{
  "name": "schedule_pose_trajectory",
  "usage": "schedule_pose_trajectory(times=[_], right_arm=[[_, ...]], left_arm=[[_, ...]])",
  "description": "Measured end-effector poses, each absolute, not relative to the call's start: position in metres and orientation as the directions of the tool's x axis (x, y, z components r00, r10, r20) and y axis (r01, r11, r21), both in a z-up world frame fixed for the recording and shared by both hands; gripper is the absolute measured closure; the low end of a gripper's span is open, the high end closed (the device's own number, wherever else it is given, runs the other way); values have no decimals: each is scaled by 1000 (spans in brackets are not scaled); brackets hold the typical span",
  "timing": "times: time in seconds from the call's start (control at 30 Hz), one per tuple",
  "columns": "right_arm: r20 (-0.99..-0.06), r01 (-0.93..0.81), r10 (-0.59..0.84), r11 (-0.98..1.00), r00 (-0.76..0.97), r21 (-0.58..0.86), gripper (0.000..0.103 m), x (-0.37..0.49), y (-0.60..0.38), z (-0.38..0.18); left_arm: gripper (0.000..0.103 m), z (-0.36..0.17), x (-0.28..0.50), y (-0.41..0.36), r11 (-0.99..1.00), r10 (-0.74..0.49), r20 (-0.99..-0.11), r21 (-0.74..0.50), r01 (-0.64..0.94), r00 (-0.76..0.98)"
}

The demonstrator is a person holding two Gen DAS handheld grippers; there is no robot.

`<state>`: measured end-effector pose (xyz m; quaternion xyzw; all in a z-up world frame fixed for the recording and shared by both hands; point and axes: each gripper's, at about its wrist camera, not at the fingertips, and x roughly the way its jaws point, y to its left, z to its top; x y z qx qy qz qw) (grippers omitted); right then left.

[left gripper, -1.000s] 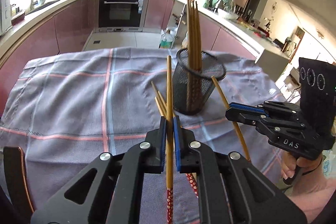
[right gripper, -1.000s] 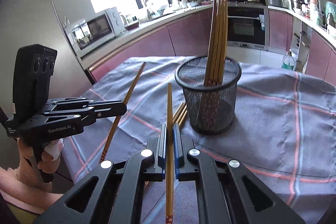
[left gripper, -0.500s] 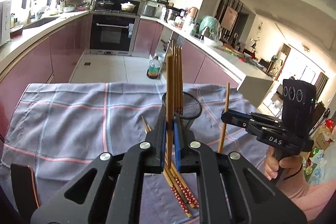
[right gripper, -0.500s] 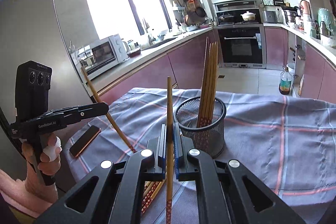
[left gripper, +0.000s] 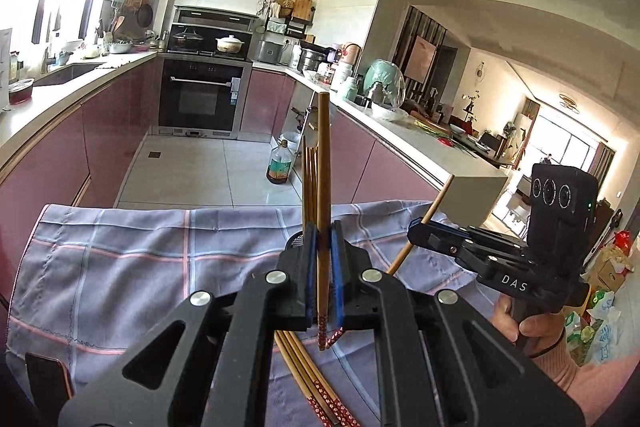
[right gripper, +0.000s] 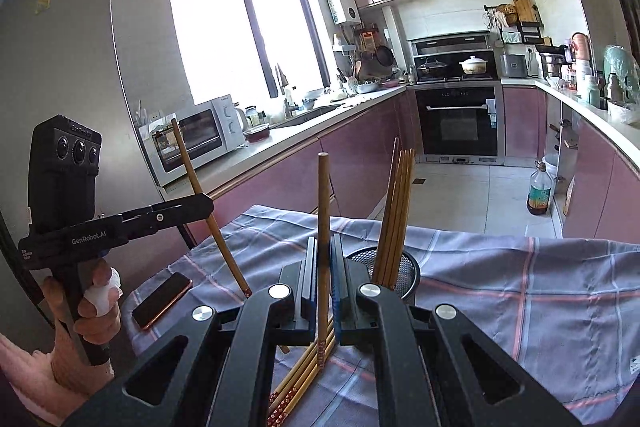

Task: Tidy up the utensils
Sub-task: 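Lower both chopsticks into the mesh cup and open both grippers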

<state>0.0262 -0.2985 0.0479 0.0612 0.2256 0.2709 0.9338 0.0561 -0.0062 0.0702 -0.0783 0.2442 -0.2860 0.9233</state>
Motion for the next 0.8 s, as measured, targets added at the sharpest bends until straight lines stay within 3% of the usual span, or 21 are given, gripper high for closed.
schedule_pose_trajectory(times=[0.8], right_arm=[[-262,-441,474,880,841,175,98,46,-307,101]], left_arm=[[96,123,81,-46,838,-546,-335,-200,508,768]])
